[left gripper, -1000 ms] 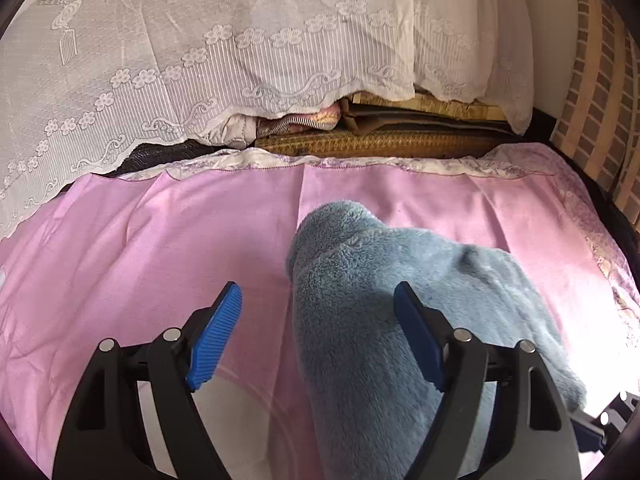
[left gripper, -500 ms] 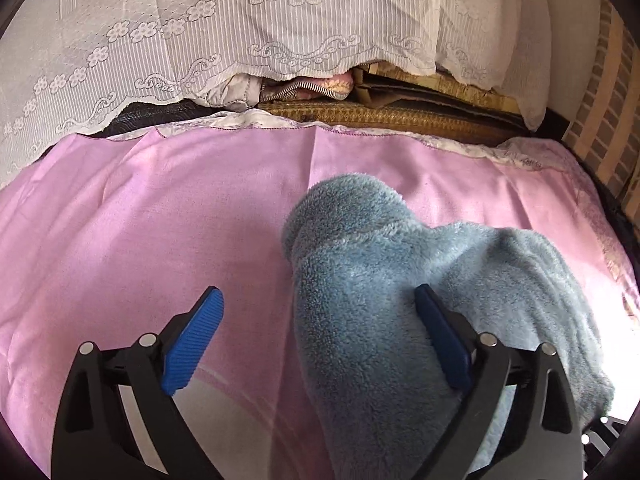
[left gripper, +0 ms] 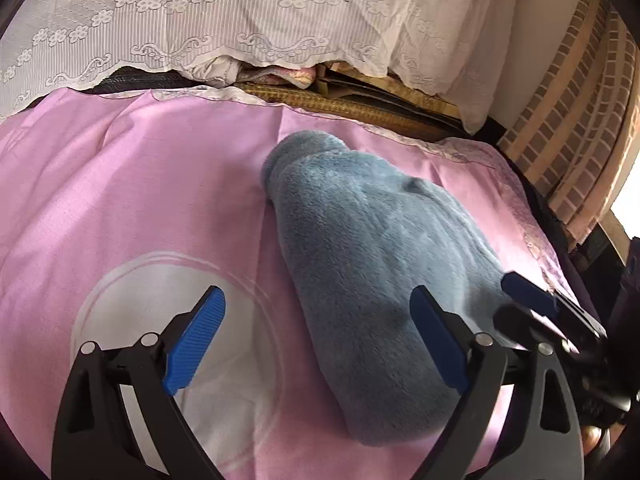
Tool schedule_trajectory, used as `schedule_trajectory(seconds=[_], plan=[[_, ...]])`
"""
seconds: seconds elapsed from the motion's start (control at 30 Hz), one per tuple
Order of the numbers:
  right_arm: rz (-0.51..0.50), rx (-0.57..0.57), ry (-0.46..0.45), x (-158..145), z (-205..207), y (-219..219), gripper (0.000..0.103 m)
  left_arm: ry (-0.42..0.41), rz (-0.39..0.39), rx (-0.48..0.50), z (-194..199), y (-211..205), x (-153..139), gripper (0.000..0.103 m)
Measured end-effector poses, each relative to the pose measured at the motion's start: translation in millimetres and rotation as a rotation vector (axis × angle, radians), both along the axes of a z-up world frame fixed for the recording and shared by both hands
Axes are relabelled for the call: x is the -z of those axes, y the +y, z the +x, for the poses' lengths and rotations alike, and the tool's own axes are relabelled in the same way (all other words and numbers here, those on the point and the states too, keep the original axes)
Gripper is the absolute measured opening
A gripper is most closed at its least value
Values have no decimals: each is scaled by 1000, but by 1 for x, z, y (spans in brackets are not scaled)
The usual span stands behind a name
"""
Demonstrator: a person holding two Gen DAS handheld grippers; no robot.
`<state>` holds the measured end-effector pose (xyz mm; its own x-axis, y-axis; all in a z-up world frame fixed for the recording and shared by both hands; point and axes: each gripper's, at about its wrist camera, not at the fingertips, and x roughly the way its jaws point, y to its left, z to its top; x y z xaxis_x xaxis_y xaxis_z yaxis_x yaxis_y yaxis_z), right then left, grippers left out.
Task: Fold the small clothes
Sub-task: 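Grasp the fleece bundle with the left gripper while the right gripper grasps beside it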
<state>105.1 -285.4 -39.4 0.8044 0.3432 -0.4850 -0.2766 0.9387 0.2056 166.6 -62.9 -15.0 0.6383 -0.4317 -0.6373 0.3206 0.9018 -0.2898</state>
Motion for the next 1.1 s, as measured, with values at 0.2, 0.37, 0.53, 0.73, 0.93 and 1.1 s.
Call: schedule_trajectory(seconds=[0.2, 0.37, 0.53, 0.73, 0.93, 1.1], plan=[[126, 74, 42, 2, 15, -43, 67, 15, -9, 98, -17, -24, 5, 90], [233, 96, 129, 18, 41, -65, 68, 72, 7, 95, -7, -32, 23, 91], [331, 121, 215, 37, 63, -83, 70, 108, -51, 88, 9, -29, 24, 91], [424, 92, 297, 55, 76, -87, 81, 150, -92, 112, 25, -37, 28, 91], [476, 55, 379, 69, 84, -86, 88, 309, -272, 164, 39, -21, 55, 93], [522, 20, 415, 73, 92, -84, 90, 298, -270, 172, 39, -27, 55, 94]])
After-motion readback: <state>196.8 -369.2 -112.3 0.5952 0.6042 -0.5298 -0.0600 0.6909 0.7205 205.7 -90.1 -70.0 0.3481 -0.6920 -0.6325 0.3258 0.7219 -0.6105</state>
